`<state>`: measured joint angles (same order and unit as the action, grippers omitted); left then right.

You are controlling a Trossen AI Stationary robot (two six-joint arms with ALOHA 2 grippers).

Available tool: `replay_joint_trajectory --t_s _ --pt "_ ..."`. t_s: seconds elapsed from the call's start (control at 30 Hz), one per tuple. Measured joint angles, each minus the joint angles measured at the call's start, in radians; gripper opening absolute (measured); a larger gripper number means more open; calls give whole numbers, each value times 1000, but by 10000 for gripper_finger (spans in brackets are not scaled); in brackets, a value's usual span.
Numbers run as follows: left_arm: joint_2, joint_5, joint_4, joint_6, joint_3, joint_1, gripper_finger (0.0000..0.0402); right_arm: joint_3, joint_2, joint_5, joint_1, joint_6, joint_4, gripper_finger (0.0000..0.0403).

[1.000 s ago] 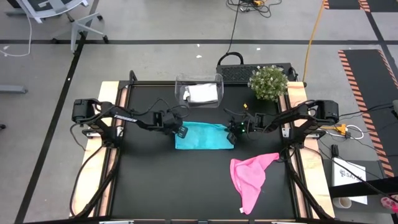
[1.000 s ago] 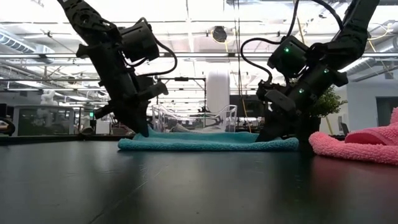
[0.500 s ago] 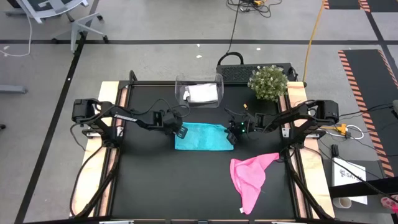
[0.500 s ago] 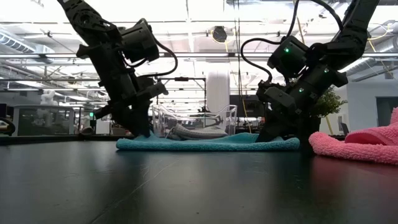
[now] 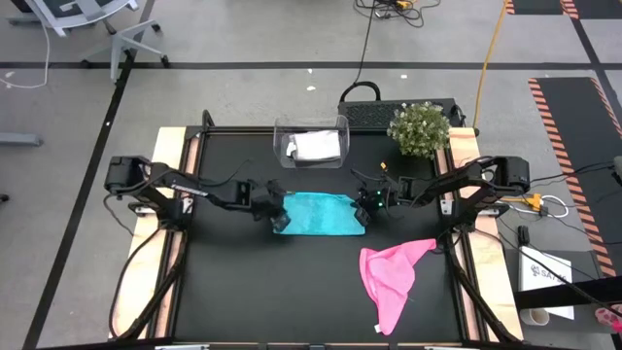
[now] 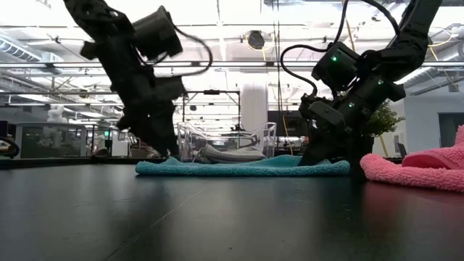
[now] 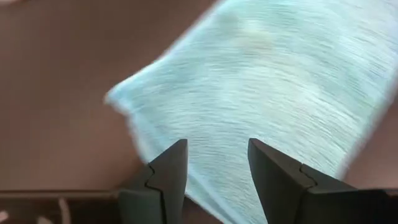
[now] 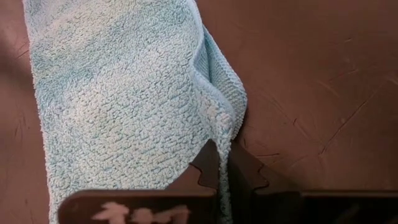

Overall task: Fold microfiber towels
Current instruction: Fold the light blue microfiber cloth

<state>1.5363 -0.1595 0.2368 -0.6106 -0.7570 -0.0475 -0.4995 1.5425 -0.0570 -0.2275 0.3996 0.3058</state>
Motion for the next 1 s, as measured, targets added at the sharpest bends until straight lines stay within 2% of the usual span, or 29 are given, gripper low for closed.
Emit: replay_joint_trajectory --t_s 0.17,0.33,0.6,1.0 --pt "12 -8 10 157 0 90 172 0 0 0 0 0 -2 0" --pt "58 -78 23 161 1 105 172 0 0 0 0 12 -3 0" --pt "129 -69 19 154 -4 94 172 0 -23 0 0 33 -14 0" --pt "157 -54 -92 108 -2 111 172 -3 -193 23 -20 131 -58 0"
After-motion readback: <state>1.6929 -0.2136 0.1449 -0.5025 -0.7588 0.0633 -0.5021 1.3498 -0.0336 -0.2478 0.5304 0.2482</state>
